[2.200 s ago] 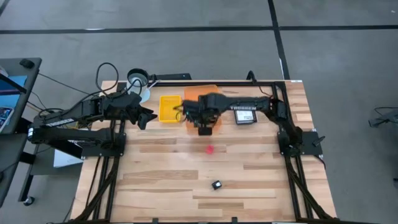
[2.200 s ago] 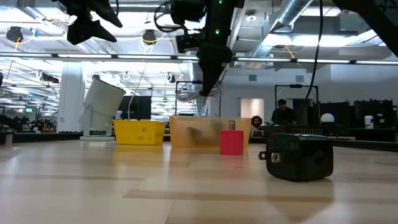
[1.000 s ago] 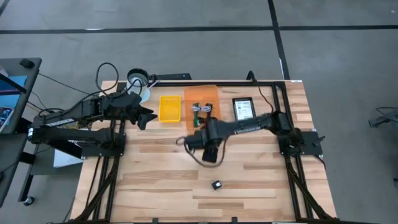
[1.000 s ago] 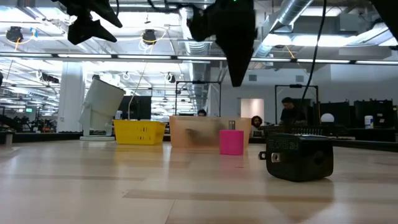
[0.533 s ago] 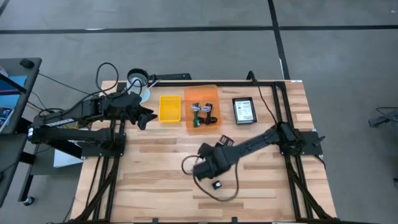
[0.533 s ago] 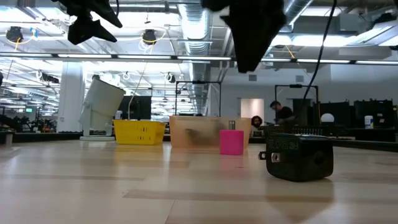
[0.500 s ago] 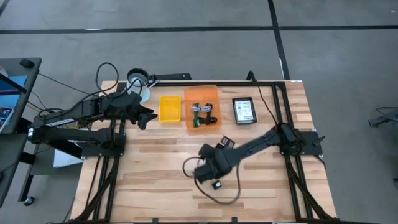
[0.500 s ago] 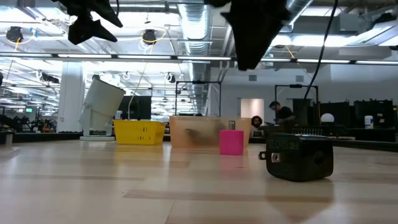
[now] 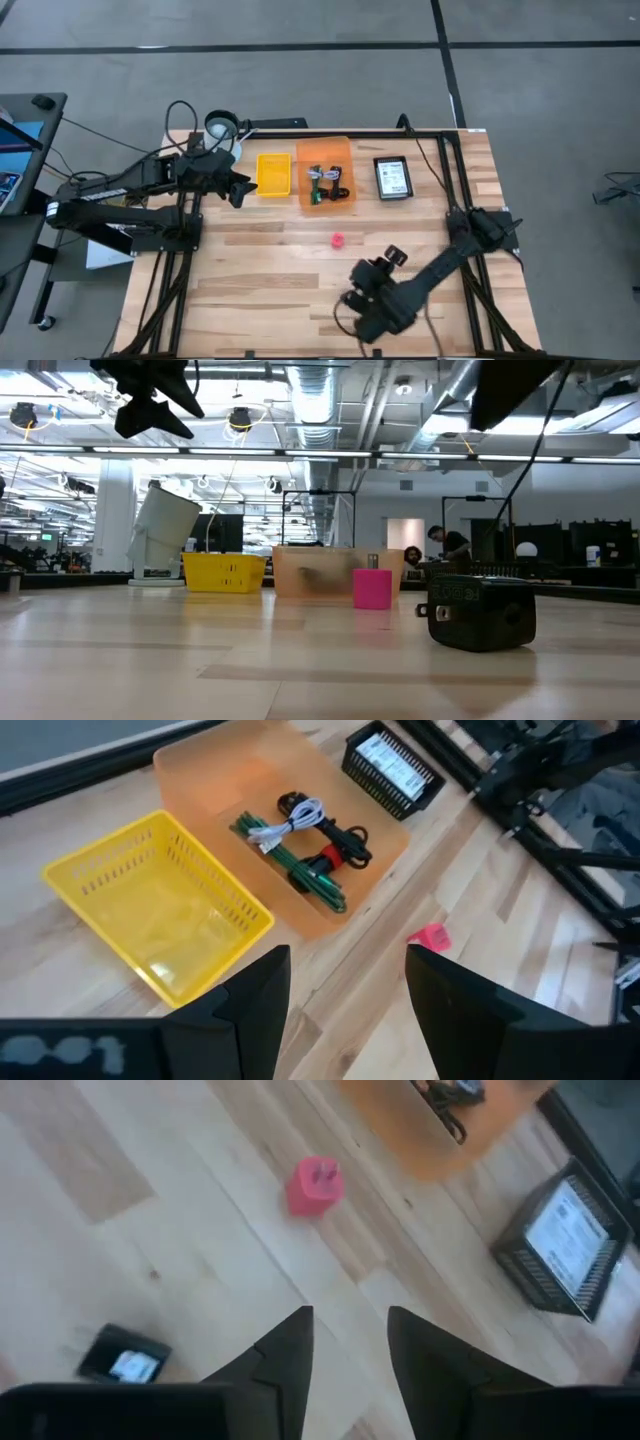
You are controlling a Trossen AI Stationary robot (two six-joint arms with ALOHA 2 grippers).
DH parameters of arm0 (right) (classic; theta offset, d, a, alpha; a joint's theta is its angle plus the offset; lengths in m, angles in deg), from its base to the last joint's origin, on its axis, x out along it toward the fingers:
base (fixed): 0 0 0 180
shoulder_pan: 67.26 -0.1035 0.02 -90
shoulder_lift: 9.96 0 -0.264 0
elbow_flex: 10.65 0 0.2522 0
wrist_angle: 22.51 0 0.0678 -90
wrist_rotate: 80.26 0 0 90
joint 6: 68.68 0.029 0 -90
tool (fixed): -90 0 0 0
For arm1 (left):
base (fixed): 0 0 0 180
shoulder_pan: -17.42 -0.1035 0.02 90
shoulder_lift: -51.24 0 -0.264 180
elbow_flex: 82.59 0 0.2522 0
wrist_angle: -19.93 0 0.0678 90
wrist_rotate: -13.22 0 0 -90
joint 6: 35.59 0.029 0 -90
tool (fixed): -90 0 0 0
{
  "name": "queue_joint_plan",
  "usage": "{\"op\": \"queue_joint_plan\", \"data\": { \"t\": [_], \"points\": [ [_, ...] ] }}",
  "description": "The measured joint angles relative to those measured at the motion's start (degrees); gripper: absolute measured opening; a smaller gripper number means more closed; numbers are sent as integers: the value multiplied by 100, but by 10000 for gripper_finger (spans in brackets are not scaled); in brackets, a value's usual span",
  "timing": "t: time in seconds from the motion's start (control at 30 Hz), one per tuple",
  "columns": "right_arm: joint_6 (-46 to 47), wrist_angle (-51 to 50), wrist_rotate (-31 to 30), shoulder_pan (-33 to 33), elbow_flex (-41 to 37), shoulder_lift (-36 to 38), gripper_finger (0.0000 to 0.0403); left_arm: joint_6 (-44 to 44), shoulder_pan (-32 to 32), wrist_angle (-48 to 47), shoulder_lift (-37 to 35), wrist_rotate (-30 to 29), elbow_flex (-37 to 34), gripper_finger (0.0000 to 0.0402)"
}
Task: Pick and place items into bin
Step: Put the black charger adapter into the yellow bin
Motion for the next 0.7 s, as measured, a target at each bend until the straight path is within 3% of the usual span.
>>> {"op": "queue_joint_plan", "data": {
  "t": [0.23,0.43,0.57,0.7],
  "points": [
    [-138,311,-1020,-628,-608,1063,98,-2,0,-56,323,4,0,189],
    [-786,1032,-1948,-930,-1438,2368,82,-290,27,-58,482,703,0,189],
    [-1898,2150,-2399,-1023,-2152,3252,71,-288,491,528,461,319,0,189],
    [-3180,3598,-2300,-1045,-3093,4091,62,121,1299,1717,392,-298,2,189]
  ]
}}
